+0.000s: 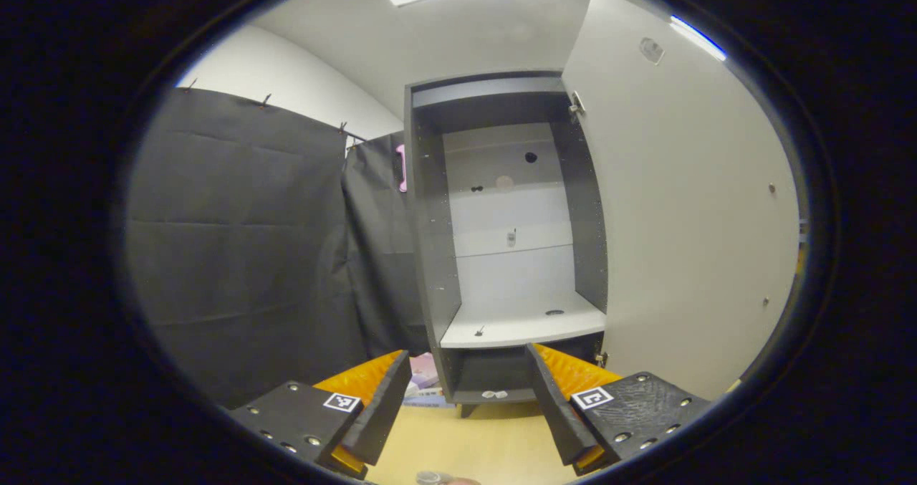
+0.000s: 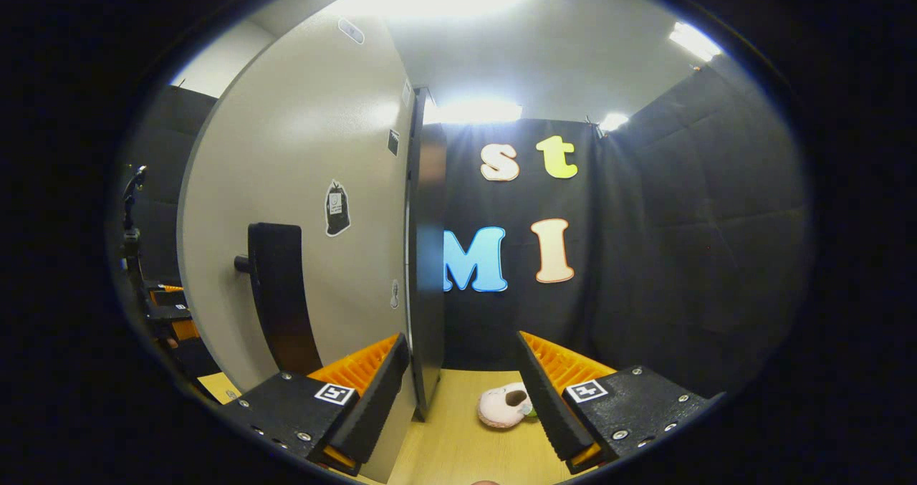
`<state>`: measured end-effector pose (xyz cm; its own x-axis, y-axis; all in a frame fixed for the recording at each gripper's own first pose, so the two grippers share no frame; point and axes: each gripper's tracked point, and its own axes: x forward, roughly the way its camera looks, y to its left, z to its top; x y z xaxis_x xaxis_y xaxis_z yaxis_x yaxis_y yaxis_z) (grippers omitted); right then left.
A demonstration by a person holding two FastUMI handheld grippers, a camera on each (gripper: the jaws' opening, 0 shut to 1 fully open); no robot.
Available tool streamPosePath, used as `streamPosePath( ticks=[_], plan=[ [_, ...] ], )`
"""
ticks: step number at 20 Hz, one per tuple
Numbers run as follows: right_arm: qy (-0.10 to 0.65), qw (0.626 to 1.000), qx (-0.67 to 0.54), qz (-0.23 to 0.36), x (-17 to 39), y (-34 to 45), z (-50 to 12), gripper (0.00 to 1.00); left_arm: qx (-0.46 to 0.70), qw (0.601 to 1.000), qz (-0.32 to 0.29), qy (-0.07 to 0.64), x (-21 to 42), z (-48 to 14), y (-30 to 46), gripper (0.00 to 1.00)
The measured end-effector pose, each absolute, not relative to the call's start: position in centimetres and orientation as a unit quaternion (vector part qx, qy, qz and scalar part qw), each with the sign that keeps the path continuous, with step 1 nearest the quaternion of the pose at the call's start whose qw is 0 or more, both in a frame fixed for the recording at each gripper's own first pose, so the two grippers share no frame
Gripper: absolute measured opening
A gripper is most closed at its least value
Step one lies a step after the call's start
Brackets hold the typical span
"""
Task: Open the cabinet door with the right hand, grasp the bottle in the cabinet with the left hand and place it on the coaster, then close the cabinet door with the right hand.
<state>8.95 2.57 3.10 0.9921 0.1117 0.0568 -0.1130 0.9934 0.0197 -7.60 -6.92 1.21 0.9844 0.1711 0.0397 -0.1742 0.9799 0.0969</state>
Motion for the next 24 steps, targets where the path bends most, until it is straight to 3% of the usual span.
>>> streamPosePath(
  ticks=[7, 16, 24],
  plan=[
    [-0.005, 0.999, 0.034, 0.007, 8.9, 3.7, 2.8, 0.89, 0.027, 0.998, 0.057, -0.023, -5.9, 1.5, -3.4, 0.91],
    [-0.011, 0.999, 0.031, -0.005, 8.5, 11.6, 3.1, 0.89, 0.032, 0.999, 0.002, -0.041, -3.0, 2.4, 0.1, 0.91],
    [-0.018, 0.997, 0.049, -0.049, 8.5, 16.8, 2.8, 0.89, 0.034, 0.997, -0.049, -0.048, -2.5, 1.6, 4.4, 0.91]
  ],
)
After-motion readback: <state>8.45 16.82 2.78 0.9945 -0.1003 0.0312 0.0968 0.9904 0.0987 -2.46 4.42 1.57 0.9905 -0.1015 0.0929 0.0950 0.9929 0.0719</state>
